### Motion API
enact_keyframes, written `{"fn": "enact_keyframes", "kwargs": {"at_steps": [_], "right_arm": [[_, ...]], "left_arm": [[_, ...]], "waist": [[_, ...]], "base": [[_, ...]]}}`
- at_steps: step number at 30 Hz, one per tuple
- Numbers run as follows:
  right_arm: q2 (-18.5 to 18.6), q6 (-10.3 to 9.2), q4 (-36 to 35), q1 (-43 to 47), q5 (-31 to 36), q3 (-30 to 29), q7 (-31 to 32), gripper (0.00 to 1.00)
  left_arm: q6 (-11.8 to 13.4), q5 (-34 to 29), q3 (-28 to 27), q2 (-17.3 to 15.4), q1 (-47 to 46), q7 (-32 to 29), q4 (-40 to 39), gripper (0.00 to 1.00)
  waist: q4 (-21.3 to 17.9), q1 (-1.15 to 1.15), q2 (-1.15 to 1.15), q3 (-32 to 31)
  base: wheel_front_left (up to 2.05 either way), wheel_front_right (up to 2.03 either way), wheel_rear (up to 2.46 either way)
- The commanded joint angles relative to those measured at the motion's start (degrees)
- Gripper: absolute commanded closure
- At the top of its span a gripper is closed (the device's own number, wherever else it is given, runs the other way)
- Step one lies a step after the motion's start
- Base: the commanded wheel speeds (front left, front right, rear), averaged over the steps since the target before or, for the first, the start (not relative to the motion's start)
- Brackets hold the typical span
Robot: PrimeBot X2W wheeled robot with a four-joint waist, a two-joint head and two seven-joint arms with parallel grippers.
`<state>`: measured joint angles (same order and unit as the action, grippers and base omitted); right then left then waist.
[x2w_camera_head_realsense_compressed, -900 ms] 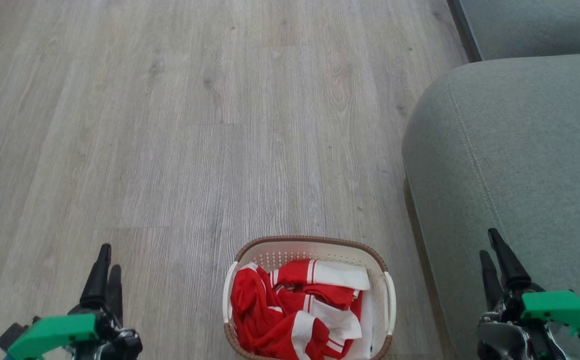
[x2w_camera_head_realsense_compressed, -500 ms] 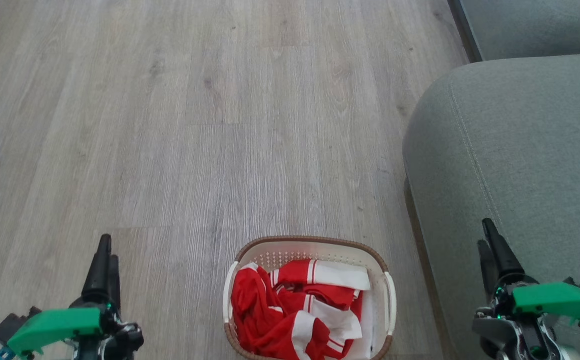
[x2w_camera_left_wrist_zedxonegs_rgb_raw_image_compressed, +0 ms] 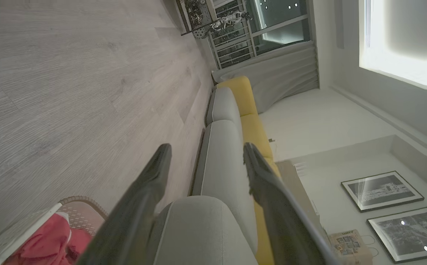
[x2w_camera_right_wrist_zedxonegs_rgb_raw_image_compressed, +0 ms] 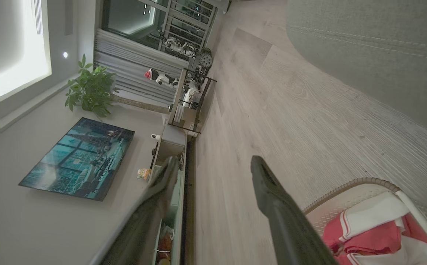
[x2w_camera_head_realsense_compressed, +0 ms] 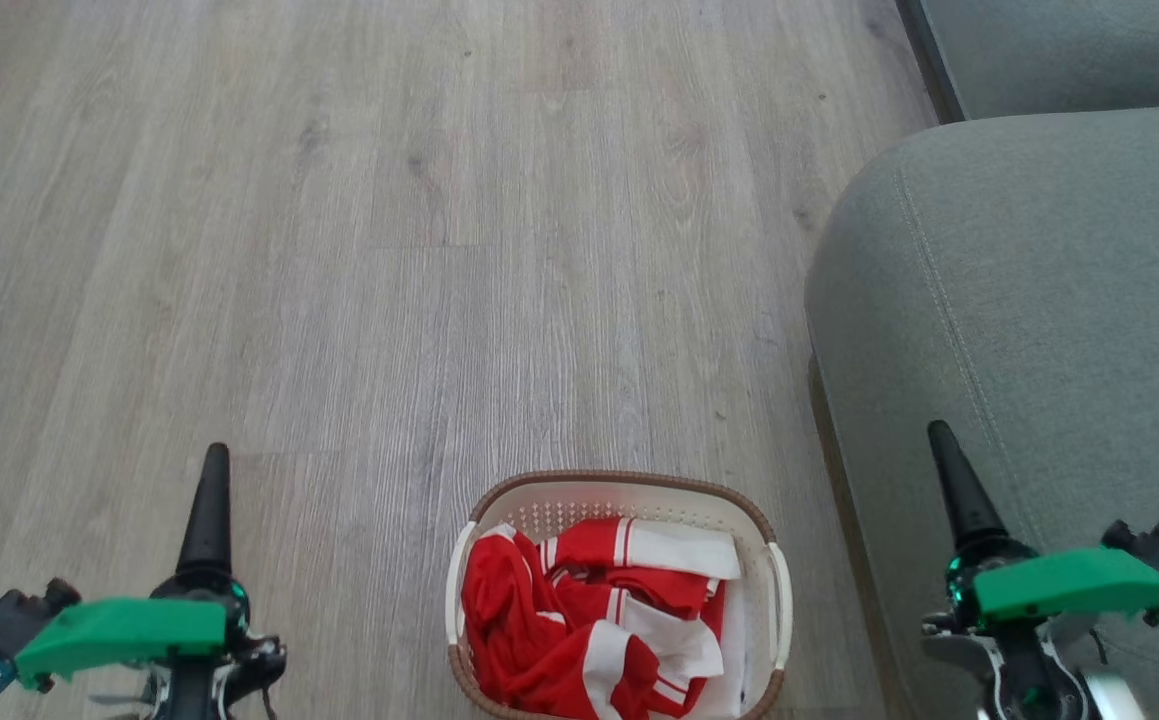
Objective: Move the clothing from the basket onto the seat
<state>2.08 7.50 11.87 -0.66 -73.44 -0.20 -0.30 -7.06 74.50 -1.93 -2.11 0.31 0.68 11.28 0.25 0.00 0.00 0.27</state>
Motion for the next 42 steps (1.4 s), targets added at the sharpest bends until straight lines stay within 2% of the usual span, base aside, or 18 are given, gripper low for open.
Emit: {"fn": "enact_keyframes", "kwargs": {"at_steps": [1,7,10,22,42], "right_arm": [[0.55,0.00,-2.60,-3.10,2.55,0.86,-0.72,0.00],[0.58,0.00,-2.76,-3.00,8.27,1.18,-1.58,0.00],[0.59,0.00,-2.67,-2.97,12.59,1.62,-2.27,0.00],[0.51,0.00,-1.55,-3.02,22.60,2.03,-4.16,0.00],[0.56,-0.01,-2.97,-3.47,35.94,2.95,-7.61,0.00]], "left_arm": [[-0.14,-2.42,-0.09,-1.11,-2.54,0.73,-2.61,0.00],[-0.16,-7.97,-0.14,-1.17,-2.46,1.57,-3.28,0.00],[-0.18,-12.67,-0.22,-1.19,-2.40,2.24,-3.70,0.00],[-0.15,-25.32,1.13,-1.85,-2.31,4.08,-4.74,0.00],[-0.25,-39.66,1.73,-1.74,-2.27,7.43,-6.87,0.00]], "waist": [[0.00,0.00,0.00,0.00],[0.05,0.00,0.00,-0.01],[0.09,0.00,0.00,-0.02],[0.17,0.00,0.00,-0.10],[0.25,0.00,0.00,0.33]], "base": [[0.00,0.00,0.00],[0.00,0.00,0.00],[0.00,0.00,0.00],[0.00,0.00,0.00],[0.00,0.00,0.00]]}}
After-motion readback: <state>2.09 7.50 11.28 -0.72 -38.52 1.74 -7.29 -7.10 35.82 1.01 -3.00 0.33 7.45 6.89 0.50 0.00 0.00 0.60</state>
